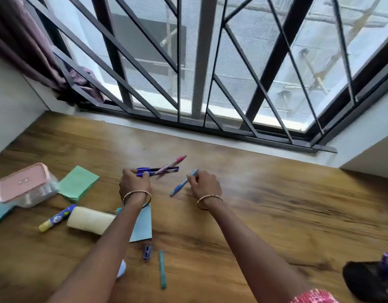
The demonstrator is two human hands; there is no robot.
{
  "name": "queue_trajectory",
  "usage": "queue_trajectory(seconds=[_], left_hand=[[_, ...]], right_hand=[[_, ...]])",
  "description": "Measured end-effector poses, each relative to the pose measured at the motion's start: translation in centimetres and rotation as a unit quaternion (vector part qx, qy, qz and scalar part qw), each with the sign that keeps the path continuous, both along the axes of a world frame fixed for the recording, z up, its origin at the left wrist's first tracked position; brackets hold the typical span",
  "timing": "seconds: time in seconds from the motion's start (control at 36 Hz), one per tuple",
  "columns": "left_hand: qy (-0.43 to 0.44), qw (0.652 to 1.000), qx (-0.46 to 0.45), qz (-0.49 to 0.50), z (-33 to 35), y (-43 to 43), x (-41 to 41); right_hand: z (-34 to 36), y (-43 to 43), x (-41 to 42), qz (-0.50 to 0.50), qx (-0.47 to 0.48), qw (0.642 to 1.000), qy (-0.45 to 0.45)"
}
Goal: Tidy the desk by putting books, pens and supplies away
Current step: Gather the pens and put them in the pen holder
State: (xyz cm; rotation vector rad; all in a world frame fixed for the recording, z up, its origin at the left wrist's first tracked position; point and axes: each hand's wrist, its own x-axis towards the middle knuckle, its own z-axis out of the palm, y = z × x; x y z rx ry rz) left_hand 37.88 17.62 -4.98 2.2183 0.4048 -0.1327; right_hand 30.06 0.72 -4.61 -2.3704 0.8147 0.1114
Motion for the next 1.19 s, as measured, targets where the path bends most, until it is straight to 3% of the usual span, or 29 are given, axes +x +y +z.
queue_trajectory(seconds=[0.22,0.64,1.0,1.19], left_hand=[[0.020,1.000,0.007,-0.010,-1.5,1.6,2.5],[0.044,0.998,0.017,-0.034,-1.9,2.6,3.4],[-0.079,0.964,0.148,-0.206,-1.7,3.1,0.9],[-0.145,0.964,0.091,-0.202,-0.4,3.4,-1.2]], right_hand=[[-0.2,1.0,2.9,-0.071,-0.002,0.995,0.065],[-0.9,0.9,1.7,-0.093,0.075,0.991,0.061],[-0.9,-0.7,-4.7,-0.111,0.162,0.981,-0.004],[0.8,-1.3,-7.0,-0.128,0.213,0.964,-0.090]])
